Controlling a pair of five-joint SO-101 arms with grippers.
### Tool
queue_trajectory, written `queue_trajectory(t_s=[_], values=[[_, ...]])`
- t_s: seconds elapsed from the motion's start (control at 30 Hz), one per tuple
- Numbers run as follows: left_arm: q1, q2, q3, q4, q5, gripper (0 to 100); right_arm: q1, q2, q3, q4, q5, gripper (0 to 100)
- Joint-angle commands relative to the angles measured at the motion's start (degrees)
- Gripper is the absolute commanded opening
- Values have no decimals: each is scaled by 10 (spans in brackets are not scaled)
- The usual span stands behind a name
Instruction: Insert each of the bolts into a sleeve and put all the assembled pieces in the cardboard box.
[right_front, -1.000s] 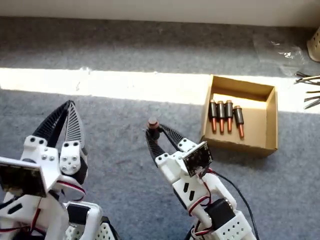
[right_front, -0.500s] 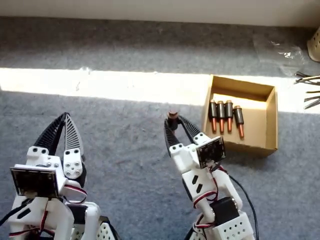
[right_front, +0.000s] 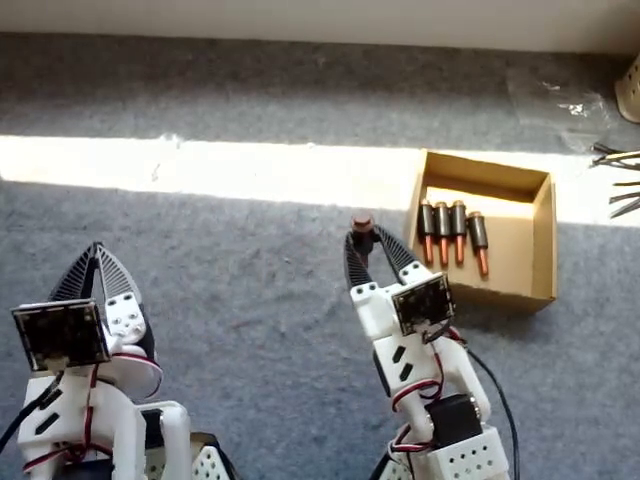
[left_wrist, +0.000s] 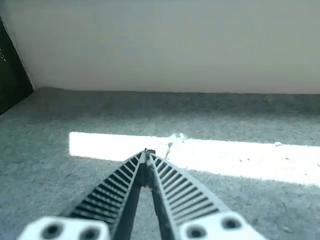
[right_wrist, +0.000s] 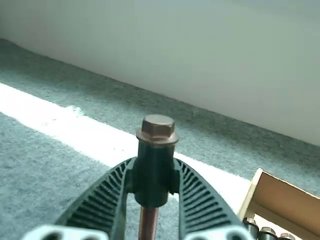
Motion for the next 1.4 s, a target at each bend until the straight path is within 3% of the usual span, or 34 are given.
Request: queue_trajectory(t_s=[0.0,0.17,0.6,0.9,1.2,1.37], values=[[44,-7,35,-30,-45,6,7,-7,55,0,6,5],[59,-7,66,-32,-47,6,22,-7,55,0,6,5],[111,-7,206,-56,-45,6,141,-7,51,0,7,5],[109,-7,293,-56,-45,6,211,-3,-17,1,7,5],[109,-7,371,-52,-44,6,262,-1,-73,53,7,5],[109,-7,395,-52,-44,6,260,-1,-164,165,4,5]])
